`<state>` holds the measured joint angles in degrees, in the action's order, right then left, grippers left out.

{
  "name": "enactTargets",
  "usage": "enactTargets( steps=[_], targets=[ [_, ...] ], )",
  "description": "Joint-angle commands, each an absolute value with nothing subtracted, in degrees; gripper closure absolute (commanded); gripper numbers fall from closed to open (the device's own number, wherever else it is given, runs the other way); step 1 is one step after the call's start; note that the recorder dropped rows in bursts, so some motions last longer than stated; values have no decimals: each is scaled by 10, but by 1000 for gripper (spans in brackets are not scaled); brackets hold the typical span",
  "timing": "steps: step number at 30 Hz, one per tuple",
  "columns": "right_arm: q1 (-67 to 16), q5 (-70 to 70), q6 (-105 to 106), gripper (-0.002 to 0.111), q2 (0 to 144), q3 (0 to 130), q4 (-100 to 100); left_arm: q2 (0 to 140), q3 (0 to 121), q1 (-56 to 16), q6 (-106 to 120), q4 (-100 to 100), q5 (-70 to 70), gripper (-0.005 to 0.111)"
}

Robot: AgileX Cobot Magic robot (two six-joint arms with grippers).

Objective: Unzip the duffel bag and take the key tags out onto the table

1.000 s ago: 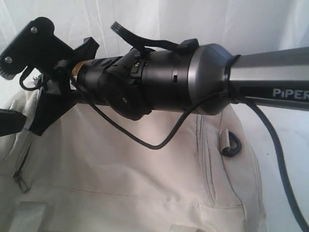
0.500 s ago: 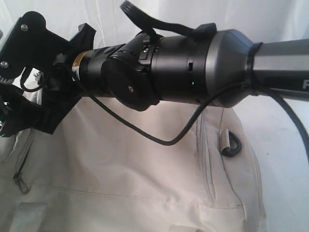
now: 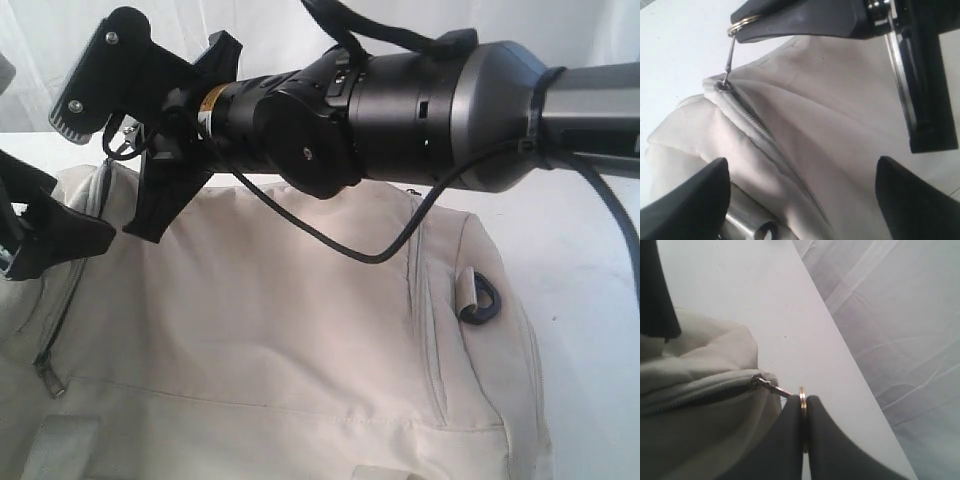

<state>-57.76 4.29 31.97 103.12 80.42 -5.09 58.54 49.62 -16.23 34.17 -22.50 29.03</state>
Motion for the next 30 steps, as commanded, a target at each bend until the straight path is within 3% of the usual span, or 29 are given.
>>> enactTargets(
  steps=[1, 7, 9, 16, 19, 30],
  targets=[
    [-573, 33, 323, 108, 1025, 808, -50, 608, 497, -164, 360, -262, 268, 26],
    [-573, 32, 323, 108, 1025, 808, -50, 659, 497, -164, 360, -274, 243, 27],
    [-573, 31, 323, 108, 1025, 808, -50, 683, 497, -164, 360, -282, 238, 34],
    [-572, 17, 323, 108, 1025, 808, -50, 692, 497, -164, 360, -282, 245, 90],
    [-564, 4, 323, 108, 1025, 808, -50, 691, 497, -164, 360, -267, 266, 107],
    [-542, -65, 323, 108, 1048, 808, -50, 652, 497, -164, 360, -222, 341, 107]
  ],
)
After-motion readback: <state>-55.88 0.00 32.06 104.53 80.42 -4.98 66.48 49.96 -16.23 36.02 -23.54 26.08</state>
